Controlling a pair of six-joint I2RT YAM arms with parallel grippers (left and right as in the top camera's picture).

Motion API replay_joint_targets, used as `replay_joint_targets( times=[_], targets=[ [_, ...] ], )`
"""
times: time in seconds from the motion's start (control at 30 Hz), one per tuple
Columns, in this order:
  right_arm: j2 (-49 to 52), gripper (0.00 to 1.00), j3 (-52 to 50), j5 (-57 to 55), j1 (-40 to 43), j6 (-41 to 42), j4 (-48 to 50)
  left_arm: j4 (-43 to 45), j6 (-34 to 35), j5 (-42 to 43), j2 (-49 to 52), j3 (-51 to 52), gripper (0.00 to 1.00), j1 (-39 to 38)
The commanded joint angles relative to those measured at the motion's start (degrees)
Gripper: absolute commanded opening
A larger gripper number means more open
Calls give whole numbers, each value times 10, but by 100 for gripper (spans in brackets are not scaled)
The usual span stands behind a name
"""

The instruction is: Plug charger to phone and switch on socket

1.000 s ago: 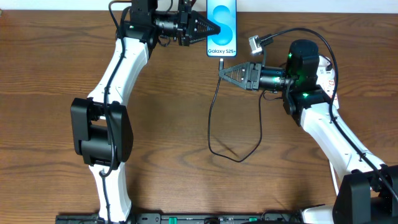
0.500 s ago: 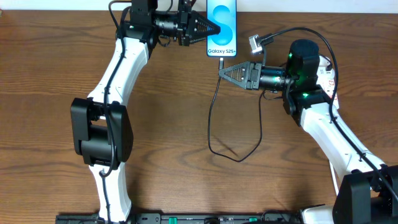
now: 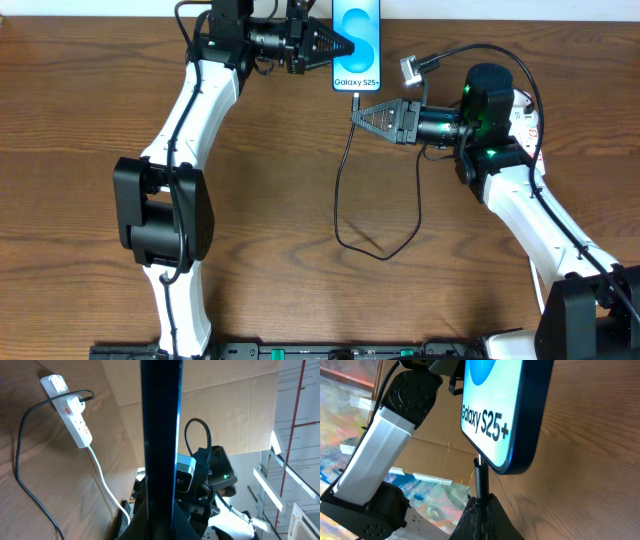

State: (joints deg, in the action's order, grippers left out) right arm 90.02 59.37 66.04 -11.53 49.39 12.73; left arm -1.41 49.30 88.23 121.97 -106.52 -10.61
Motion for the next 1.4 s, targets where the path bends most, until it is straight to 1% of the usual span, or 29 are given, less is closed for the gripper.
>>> replay_joint_targets(
  times=[0.0,0.37,0.8,1.03,1.17,1.37],
  targets=[
    [4,1,-2,3,-5,10,2,7,-7,19,-27,-6,7,-1],
    [4,1,-2,23,0,14,17,7,-8,19,-27,-6,7,-1],
    [16,1,-2,16,0,24,1,7,-7,19,-27,-6,7,-1],
    [17,1,-2,23,0,25,17,7,-8,19,-27,-6,7,-1],
    [17,1,-2,44,0,24,17,7,-25,18,-27,-6,7,-1],
    [17,1,-2,44,8,24,17,7,-25,19,-27,-6,7,-1]
  ],
)
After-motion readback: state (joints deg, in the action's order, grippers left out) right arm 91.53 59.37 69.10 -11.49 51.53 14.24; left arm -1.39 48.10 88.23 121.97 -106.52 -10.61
